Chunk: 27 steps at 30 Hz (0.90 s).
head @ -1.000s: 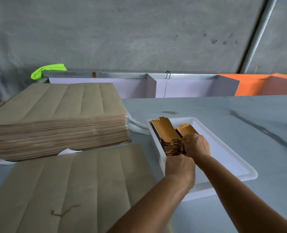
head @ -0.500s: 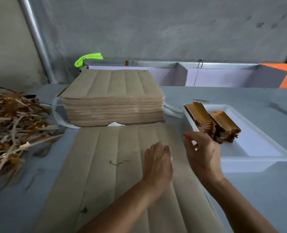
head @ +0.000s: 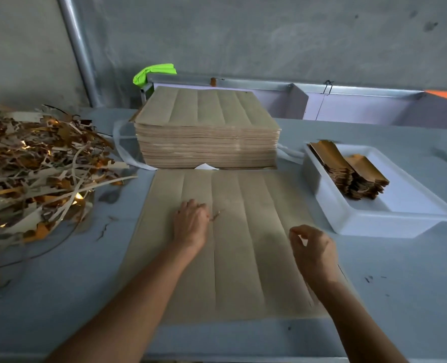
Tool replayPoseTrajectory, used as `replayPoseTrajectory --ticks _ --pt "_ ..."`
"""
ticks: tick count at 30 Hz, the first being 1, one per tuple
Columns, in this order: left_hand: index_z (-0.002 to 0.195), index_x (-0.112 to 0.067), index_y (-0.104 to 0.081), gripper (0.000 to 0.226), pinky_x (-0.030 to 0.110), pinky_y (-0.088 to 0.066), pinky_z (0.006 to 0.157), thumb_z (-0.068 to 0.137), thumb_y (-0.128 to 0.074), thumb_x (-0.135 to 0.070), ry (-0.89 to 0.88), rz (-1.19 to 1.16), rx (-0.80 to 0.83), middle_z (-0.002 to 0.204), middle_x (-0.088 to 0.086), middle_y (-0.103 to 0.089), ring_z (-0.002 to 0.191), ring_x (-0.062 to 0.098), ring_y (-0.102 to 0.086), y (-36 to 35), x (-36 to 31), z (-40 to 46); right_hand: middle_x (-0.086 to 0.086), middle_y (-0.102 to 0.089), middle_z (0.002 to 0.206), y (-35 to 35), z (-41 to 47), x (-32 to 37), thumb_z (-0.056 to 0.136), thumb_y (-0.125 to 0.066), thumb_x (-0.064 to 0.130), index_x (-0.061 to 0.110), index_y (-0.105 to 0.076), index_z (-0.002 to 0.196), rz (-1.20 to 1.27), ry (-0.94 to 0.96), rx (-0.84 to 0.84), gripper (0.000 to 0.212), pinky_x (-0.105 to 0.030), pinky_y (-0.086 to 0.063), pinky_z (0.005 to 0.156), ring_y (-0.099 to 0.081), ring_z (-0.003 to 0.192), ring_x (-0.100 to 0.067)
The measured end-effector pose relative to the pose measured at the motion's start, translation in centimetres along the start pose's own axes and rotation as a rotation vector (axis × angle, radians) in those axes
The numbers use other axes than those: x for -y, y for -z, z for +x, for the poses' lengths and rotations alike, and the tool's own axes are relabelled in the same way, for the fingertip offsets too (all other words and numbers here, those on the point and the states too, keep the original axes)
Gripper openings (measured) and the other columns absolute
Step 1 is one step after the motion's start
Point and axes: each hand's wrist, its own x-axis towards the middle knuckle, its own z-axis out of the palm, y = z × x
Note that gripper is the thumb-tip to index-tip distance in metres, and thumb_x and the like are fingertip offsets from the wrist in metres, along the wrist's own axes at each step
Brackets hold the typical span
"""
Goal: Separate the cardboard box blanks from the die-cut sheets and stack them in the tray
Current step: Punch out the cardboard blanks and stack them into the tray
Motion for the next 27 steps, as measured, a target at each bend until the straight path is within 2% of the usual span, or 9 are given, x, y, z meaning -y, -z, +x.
replayPoseTrajectory --ticks 3,6,9,11,12,15,20,24,27 --pt "0.118 -0.010 -0.057 0.028 0.035 -0.036 0.094 0.096 -0.041 -0.011 0.003 0.077 0.017 0.126 0.008 -0.051 0.121 0.026 -0.042 0.4 0.6 0.0 -0.010 -0.066 0.119 0.9 -0.6 -1.1 0.092 -0.059 0.014 0.008 -0.068 0.110 -0.084 -0.100 -0.035 0.022 -0.041 -0.046 0.093 -0.055 0.111 -0.029" --pt "0.125 -0.004 -0.051 0.034 0.037 -0.036 0.096 0.096 -0.035 -0.008 0.009 0.156 0.042 0.128 0.012 -0.048 0.122 0.028 -0.041 1.1 1.6 -0.3 -0.013 -0.058 0.130 1.7 -1.3 -1.7 0.093 -0.057 0.023 0.009 -0.061 0.122 -0.192 -0.199 -0.011 0.032 -0.043 -0.041 0.095 -0.045 0.118 -0.034" --pt "0.123 -0.004 -0.053 0.032 0.038 -0.040 0.096 0.096 -0.038 -0.011 0.227 0.259 -0.006 0.124 0.014 -0.050 0.116 0.028 -0.046 2.1 4.2 -0.9 -0.014 -0.049 0.136 2.3 -1.8 -1.9 0.092 -0.056 0.031 0.009 -0.051 0.130 -0.318 -0.285 0.078 0.044 -0.044 -0.037 0.097 -0.040 0.122 -0.035" --pt "0.121 -0.003 -0.052 0.029 0.041 -0.041 0.094 0.096 -0.042 -0.014 0.389 0.253 -0.067 0.122 0.017 -0.050 0.113 0.030 -0.047 3.0 5.7 -1.4 -0.015 -0.048 0.131 2.3 -2.1 -1.7 0.091 -0.055 0.033 0.008 -0.047 0.128 -0.373 -0.351 0.161 0.045 -0.043 -0.036 0.097 -0.040 0.121 -0.034" --pt "0.121 -0.002 -0.051 0.029 0.042 -0.040 0.093 0.095 -0.044 -0.015 0.404 0.232 -0.099 0.122 0.018 -0.050 0.113 0.031 -0.047 3.3 5.9 -1.6 -0.015 -0.047 0.129 2.3 -2.1 -1.6 0.091 -0.053 0.034 0.007 -0.045 0.126 -0.394 -0.377 0.194 0.045 -0.042 -0.035 0.097 -0.040 0.120 -0.034" --pt "0.121 -0.007 -0.051 0.034 0.042 -0.039 0.093 0.094 -0.051 -0.027 0.236 0.181 -0.110 0.123 0.015 -0.048 0.114 0.031 -0.045 3.8 3.7 -2.6 -0.014 -0.048 0.128 2.1 -1.9 -1.3 0.092 -0.050 0.036 0.009 -0.042 0.126 -0.421 -0.403 0.253 0.045 -0.043 -0.034 0.098 -0.041 0.120 -0.032" --pt "0.126 -0.016 -0.050 0.044 0.038 -0.029 0.103 0.092 -0.049 -0.045 -0.121 0.043 0.028 0.139 0.008 -0.038 0.129 0.026 -0.034 1.9 -2.2 -5.3 -0.013 -0.049 0.127 1.9 -1.6 -0.7 0.092 -0.051 0.038 0.011 -0.041 0.127 -0.412 -0.394 0.263 0.045 -0.042 -0.035 0.098 -0.041 0.120 -0.031" --pt "0.143 -0.025 -0.031 0.059 0.041 -0.016 0.111 0.093 -0.038 -0.056 -0.182 0.011 0.197 0.154 0.008 -0.019 0.141 0.024 -0.017 0.0 -3.7 -6.4 -0.010 -0.050 0.126 2.0 -1.8 -0.8 0.090 -0.054 0.040 0.014 -0.040 0.128 -0.439 -0.351 0.227 0.048 -0.041 -0.035 0.096 -0.041 0.119 -0.029" --pt "0.147 -0.029 -0.020 0.060 0.042 -0.009 0.112 0.095 -0.024 -0.058 -0.193 0.022 0.178 0.158 0.006 -0.013 0.144 0.022 -0.007 -1.4 -3.2 -7.2 -0.005 -0.053 0.124 1.8 -2.0 -1.3 0.091 -0.052 0.038 0.016 -0.041 0.125 -0.492 -0.296 0.203 0.042 -0.039 -0.035 0.094 -0.042 0.118 -0.026"
